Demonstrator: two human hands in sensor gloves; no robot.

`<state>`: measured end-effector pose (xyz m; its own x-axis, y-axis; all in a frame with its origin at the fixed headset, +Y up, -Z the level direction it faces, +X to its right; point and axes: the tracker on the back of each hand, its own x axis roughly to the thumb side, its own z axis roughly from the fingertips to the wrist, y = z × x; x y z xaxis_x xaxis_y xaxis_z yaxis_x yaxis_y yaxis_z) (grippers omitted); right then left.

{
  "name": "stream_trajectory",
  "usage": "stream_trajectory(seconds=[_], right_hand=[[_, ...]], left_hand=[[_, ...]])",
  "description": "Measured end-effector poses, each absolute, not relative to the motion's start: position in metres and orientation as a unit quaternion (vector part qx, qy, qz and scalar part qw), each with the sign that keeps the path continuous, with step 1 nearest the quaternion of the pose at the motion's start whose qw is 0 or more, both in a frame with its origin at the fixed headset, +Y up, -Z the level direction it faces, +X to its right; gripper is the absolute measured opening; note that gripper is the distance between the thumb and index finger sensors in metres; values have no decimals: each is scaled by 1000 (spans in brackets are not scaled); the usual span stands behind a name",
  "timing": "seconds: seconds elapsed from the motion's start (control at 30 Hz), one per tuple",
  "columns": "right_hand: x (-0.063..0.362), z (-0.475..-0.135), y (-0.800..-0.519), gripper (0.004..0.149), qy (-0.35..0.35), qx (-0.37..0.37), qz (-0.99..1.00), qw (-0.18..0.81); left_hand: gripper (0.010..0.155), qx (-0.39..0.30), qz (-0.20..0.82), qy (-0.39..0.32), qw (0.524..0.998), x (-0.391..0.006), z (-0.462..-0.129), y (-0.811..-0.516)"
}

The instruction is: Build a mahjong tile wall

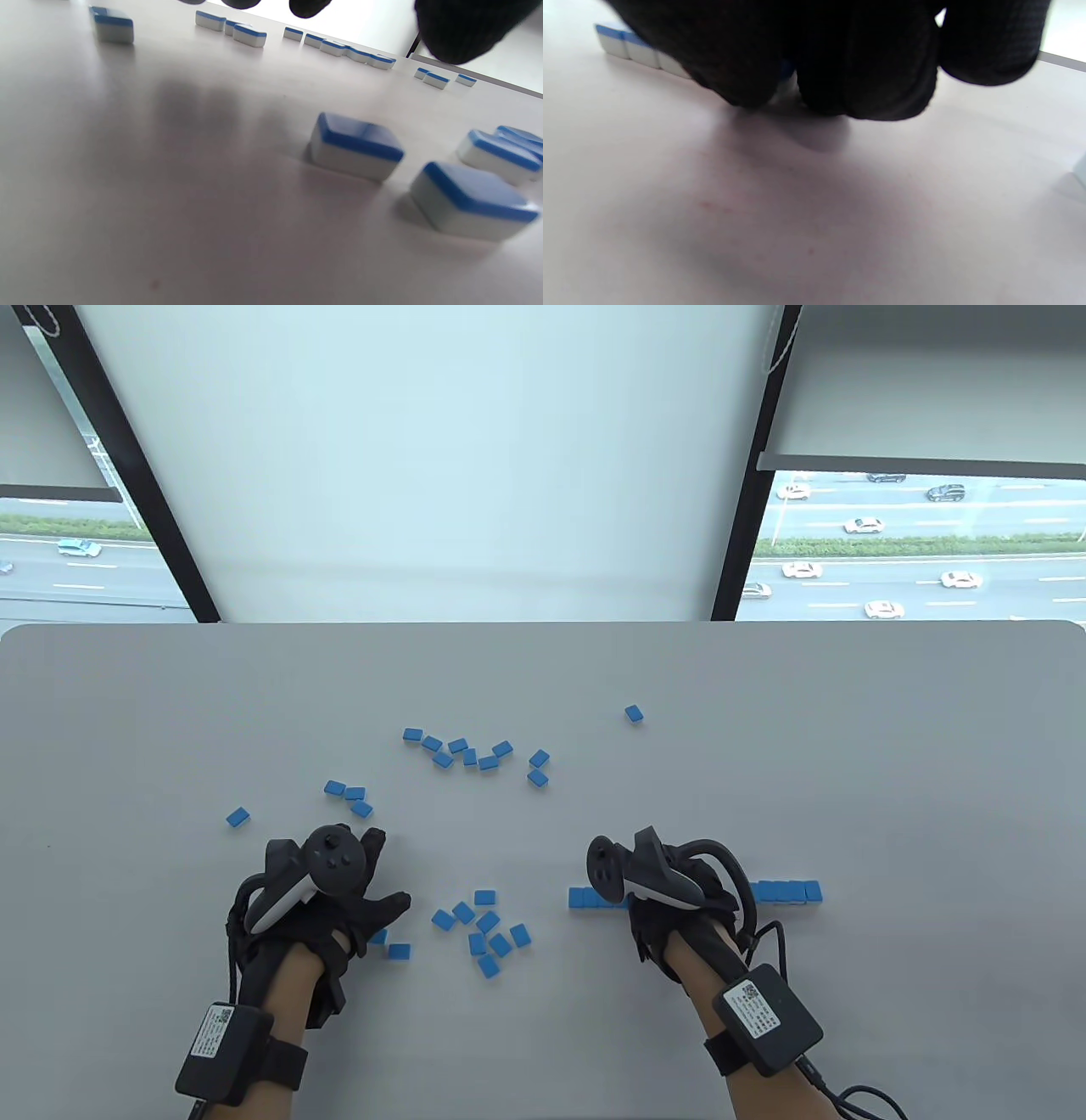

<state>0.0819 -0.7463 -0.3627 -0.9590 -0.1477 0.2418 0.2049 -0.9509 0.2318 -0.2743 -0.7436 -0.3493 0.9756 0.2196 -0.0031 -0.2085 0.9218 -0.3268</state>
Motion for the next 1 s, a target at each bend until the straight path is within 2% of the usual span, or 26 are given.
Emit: stream_trajectory(seconds=[0.27,0.53,0.63,0.73,1.0], right_hand=[[78,-359,-732,63,-105,-114,-984,87],[73,-356,-734,67,-106,-123,-983,90],[55,-348,-727,68,-61,-170,-982,47],[31,-336,-728,68,-61,-223,-973,8],[-14,-316,-743,67,-54,-282,-956,55]], left_hand=[[90,-173,103,-11,980,-275,-349,-745],[89,-171,103,-9,980,-276,-350,-744],[90,-170,102,-8,980,-277,-350,-744],[90,-171,101,-8,980,-277,-351,-745],[89,-174,97,-10,980,-275,-351,-746]])
